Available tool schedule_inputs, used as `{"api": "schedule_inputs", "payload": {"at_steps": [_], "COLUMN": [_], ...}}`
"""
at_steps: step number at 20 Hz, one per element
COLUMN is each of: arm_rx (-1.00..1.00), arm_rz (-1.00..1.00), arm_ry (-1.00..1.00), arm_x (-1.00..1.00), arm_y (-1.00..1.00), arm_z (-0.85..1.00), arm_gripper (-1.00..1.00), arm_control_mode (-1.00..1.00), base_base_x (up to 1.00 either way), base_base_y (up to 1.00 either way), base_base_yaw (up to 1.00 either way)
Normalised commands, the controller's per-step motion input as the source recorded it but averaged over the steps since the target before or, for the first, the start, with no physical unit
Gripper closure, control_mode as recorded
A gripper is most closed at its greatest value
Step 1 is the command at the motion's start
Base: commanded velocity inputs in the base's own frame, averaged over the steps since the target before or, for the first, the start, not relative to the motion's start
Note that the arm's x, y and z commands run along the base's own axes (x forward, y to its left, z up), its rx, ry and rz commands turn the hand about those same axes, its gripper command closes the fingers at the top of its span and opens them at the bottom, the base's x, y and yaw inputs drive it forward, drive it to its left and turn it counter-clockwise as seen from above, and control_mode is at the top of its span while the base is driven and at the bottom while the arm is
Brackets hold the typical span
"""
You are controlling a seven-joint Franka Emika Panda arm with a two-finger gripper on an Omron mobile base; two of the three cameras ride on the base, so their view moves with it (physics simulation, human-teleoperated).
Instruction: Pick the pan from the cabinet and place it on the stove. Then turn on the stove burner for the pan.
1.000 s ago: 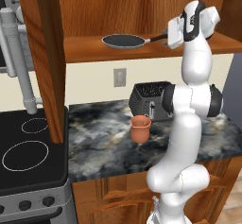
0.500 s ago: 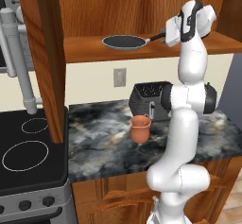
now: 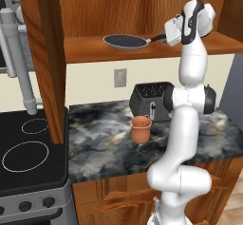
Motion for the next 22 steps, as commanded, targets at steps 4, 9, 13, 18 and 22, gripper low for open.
{"api": "schedule_inputs", "payload": {"at_steps": [4, 9, 13, 18, 22], "arm_rx": [0.0, 0.0, 0.0, 0.0, 0.0], "arm_rz": [0.07, 0.03, 0.0, 0.0, 0.0], "arm_ry": [0.01, -0.07, -0.2, -0.23, -0.26], "arm_x": [0.0, 0.0, -0.07, -0.11, -0.17], "arm_y": [0.0, 0.0, 0.0, 0.0, 0.0], "arm_z": [-0.2, -0.05, 0.0, 0.0, 0.0], "arm_gripper": [1.0, 1.0, 1.0, 1.0, 1.0], "arm_control_mode": [-1.0, -1.0, -1.0, -1.0, -1.0], "base_base_x": [0.0, 0.0, 0.0, 0.0, 0.0], "base_base_y": [0.0, 0.0, 0.0, 0.0, 0.0], "base_base_yaw": [0.0, 0.0, 0.0, 0.0, 0.0]}}
